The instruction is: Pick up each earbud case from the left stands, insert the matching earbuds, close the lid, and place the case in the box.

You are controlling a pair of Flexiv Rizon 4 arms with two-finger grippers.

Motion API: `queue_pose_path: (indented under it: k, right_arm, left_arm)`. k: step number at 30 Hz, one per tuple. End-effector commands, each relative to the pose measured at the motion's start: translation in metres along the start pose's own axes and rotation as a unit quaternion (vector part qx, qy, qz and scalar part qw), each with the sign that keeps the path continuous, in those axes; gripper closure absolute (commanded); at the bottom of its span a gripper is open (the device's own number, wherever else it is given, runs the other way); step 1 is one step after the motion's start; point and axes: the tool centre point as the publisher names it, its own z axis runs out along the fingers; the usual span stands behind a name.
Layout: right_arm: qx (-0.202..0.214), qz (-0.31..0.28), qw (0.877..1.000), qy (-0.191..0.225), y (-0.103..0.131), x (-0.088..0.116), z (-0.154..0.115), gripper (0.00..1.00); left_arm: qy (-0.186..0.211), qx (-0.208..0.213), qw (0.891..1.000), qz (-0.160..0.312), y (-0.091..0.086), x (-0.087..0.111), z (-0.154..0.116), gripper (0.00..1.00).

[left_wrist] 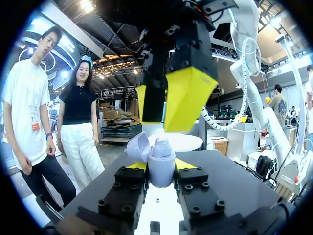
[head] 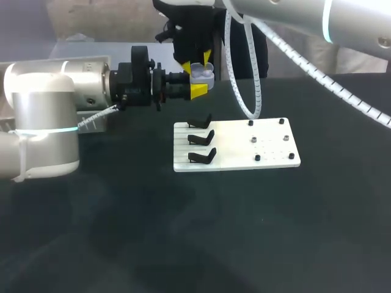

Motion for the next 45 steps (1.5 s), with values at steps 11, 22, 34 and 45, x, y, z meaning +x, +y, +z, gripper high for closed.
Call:
queue_pose_path:
  k: [11,22,34,45]
  right_arm:
    - [-0.016,0.053,0.996,-0.071,-0.048,-0.031,0.016,0.65]
    - [-0.031,0.071,0.995,-0.056,-0.046,-0.021,0.037,0.64]
    - [-0.037,0.087,0.994,-0.061,-0.033,0.005,0.035,0.62]
    - [-0.067,0.165,0.969,-0.171,-0.047,0.041,0.007,0.19]
  left_arm:
    - [0.0,0.0,1.0,0.0,0.0,0.0,0.0,1.0]
    - [0.0,0.0,1.0,0.0,0.0,0.0,0.0,1.0]
    - [0.0,0.0,1.0,0.0,0.0,0.0,0.0,1.0]
    - [-0.006,-0.014,1.0,0.006,0.005,-0.006,-0.013,1.0]
